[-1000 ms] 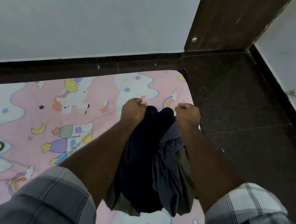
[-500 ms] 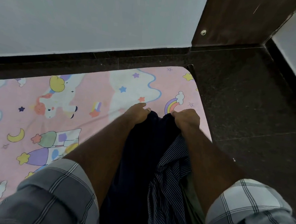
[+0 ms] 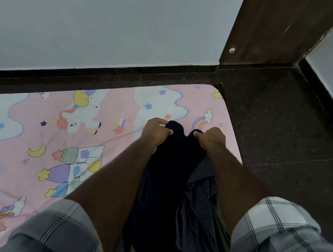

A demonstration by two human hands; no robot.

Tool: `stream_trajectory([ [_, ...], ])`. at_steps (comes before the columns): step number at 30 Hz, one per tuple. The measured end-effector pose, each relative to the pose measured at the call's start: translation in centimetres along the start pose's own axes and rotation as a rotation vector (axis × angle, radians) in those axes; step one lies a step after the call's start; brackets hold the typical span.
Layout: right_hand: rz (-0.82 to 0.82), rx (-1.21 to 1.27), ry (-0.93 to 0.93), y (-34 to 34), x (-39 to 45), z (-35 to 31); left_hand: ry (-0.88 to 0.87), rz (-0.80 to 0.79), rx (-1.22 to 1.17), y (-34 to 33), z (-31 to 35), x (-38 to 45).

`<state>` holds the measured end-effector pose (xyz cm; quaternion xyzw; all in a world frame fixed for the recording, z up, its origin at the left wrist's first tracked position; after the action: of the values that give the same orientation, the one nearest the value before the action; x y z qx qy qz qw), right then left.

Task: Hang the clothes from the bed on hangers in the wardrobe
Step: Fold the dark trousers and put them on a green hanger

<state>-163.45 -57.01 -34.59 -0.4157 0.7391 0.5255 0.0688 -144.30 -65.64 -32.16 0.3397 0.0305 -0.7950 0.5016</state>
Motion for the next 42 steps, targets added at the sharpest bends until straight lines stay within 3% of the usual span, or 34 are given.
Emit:
stream_trajectory([
  [4,0.016,0.053,0.077,0.4,-2.1,-1.2,-0.022,-0.024,-0.257,2.1,0.2,-2.7],
  [9,0.007,0.574,0.141,2.7,-8.4,-3.7,-0.060,-0.015,-0.492,7.5,1.5,-8.3],
  [12,-0.052,0.756,0.179,4.3,-13.4,-5.3,-0.099,0.007,-0.564,11.0,2.7,-13.1],
  [21,-0.076,0.689,0.388,8.7,-32.9,-9.9,-0.240,-0.014,-0.673,21.6,3.2,-29.5],
  [26,-0.084,0.791,0.534,10.3,-44.2,-13.5,-0.391,-0.008,-0.717,29.0,3.6,-37.6],
  [39,0.235,0.953,0.941,19.6,-65.9,-22.9,-0.827,0.145,-0.763,43.6,12.8,-55.4],
  [42,0.224,0.987,0.984,20.8,-68.2,-24.5,-0.891,0.202,-0.739,46.4,14.4,-58.0],
])
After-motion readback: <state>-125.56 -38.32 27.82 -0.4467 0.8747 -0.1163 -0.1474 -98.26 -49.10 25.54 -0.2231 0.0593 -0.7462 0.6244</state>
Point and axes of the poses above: each hand's wrist, its own x-axis towards the middle knuckle, its own y-axis out of the back of the hand, z = x × y, the point moved 4 cm from there along x, towards the middle knuckle, and after that the axes turned 5 degrees about -z, right-handed, at the moved point
